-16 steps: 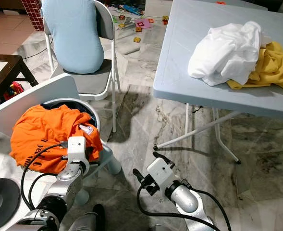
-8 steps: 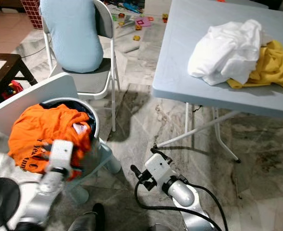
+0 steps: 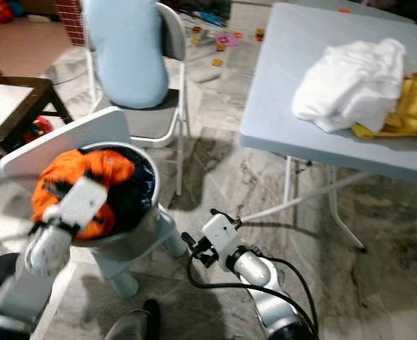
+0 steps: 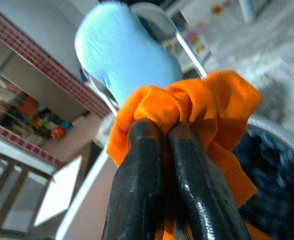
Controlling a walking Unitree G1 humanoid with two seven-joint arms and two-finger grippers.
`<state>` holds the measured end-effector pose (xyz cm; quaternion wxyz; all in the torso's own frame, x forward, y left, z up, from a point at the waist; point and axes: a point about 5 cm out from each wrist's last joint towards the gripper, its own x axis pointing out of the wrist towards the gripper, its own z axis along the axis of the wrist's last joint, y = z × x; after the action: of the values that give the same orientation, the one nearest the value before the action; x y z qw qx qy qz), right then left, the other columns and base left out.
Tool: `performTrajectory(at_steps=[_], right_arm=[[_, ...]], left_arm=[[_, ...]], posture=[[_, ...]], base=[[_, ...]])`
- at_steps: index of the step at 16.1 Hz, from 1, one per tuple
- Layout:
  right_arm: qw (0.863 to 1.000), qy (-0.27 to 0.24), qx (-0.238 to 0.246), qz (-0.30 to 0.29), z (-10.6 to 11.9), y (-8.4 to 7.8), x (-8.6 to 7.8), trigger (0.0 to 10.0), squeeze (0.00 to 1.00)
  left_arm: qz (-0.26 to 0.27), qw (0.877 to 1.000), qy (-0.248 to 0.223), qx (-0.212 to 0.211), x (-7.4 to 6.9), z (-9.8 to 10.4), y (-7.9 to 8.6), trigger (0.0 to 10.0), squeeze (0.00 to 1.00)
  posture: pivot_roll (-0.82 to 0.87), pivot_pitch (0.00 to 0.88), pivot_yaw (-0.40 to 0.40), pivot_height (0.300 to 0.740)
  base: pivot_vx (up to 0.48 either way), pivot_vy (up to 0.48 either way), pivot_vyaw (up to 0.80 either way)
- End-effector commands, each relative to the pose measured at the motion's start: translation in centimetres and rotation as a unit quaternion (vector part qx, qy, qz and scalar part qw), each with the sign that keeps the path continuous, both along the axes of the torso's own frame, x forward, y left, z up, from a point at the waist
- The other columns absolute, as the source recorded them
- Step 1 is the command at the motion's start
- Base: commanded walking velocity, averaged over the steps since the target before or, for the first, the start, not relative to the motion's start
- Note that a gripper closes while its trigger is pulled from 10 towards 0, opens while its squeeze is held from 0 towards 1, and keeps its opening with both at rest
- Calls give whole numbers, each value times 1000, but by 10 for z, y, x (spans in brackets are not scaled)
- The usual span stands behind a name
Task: Hang hanger
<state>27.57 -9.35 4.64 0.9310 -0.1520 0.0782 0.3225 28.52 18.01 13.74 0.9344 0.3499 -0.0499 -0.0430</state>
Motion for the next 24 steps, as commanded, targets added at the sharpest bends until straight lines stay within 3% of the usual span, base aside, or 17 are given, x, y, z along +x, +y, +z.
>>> performTrajectory(at_steps=[1,2,4,5,7,8,9,10,11,12,13,14,15,17,19,20,24], right_arm=[[1000,4,2,-6,-4,-2,-1,10000,0],[1000,5,3,-6,-4,-1,1,10000,0],[1000,4,4,-5,-5,1,2,10000,0],[1000,3,5,-3,-6,2,2,10000,0],[1000,5,2,-2,-8,1,1,10000,0],[1000,6,2,-1,-9,0,0,10000,0],[1000,6,1,-1,-10,0,0,10000,0],[1000,6,1,0,-11,0,-1,10000,0],[1000,6,2,0,-11,0,-1,10000,0],[1000,7,2,1,-11,1,-2,10000,0],[1000,8,2,4,-12,2,-4,10000,0],[1000,9,2,5,-13,1,-5,10000,0],[1000,10,1,6,-13,1,-6,10000,0],[1000,10,-5,6,-14,1,-6,10000,0],[1000,10,-4,3,-13,0,-6,10000,0],[1000,10,-4,1,-14,-1,-6,10000,0],[1000,13,-5,1,-16,-2,-9,10000,0]], left_arm=[[-26,999,-17,-6,1,13,-9,0,0],[-41,999,-5,-26,4,14,-14,0,0],[-15,997,75,4,3,-16,0,0,0],[10,994,109,14,0,-32,13,1059,0],[64,992,105,10,2,-40,34,1843,0],[86,992,91,1,4,-37,40,1490,0],[102,991,83,-1,6,-35,45,431,0],[112,991,80,6,9,-33,49,2863,0],[111,990,82,8,11,-33,49,4431,0],[107,991,86,8,14,-34,48,8196,0],[70,993,92,7,19,-37,36,10000,0],[31,993,110,1,19,-42,22,10000,0],[-26,988,147,29,17,-55,2,10000,0],[-100,964,230,86,3,-88,-28,10000,0],[-112,961,234,97,0,-95,-36,10000,0],[-101,964,227,93,0,-95,-36,10000,1000],[-60,981,160,94,7,-80,-23,10000,1000]], posture=[[65,93,2,740],[71,84,2,740],[71,83,3,740],[70,88,1,740],[68,94,-1,740],[69,95,0,740],[65,98,-1,740],[63,102,-3,740],[60,103,-3,740],[57,107,-4,740],[55,110,-8,740],[52,112,-11,740],[49,116,-11,740],[40,121,-10,740],[32,125,-7,740],[29,126,-6,740],[36,130,-14,740]], base=[[0,0,0],[0,0,0],[0,0,0],[0,0,0],[0,0,0],[0,0,0],[0,0,0],[0,0,0],[0,0,0],[0,0,0],[0,0,0],[0,0,0],[0,0,0],[0,0,0],[0,0,0],[0,0,0],[0,0,0]])
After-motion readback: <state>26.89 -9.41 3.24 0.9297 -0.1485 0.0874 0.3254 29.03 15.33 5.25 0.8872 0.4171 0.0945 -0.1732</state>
